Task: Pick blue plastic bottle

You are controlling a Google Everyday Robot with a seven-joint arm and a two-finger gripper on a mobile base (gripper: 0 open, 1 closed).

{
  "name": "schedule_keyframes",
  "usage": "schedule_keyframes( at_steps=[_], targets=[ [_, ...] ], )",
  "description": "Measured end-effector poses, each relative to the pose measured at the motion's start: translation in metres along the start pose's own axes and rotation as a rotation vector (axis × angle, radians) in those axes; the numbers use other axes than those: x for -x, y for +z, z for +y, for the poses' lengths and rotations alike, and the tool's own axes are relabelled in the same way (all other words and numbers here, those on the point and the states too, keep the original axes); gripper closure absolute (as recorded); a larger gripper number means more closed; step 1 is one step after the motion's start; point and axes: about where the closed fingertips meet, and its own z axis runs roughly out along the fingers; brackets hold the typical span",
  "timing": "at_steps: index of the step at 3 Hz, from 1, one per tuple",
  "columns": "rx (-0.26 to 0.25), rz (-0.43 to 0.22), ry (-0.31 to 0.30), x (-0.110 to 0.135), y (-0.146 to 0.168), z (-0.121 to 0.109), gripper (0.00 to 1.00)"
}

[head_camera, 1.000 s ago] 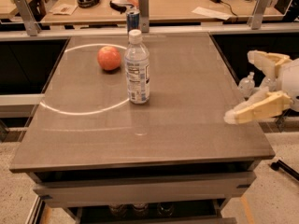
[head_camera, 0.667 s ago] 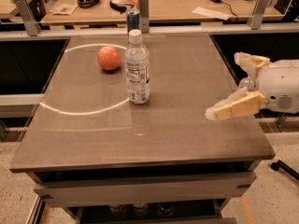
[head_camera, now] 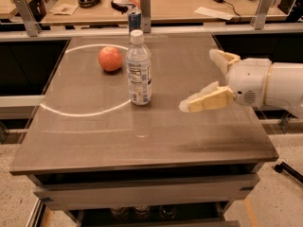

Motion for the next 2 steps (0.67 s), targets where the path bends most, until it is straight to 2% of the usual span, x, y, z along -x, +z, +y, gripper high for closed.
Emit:
schedule_keyframes(
  at_steps=[2],
  targets=[
    [0.117, -0.09, 0.007, 0.013, 0.056, 0.014, 0.0]
  ],
)
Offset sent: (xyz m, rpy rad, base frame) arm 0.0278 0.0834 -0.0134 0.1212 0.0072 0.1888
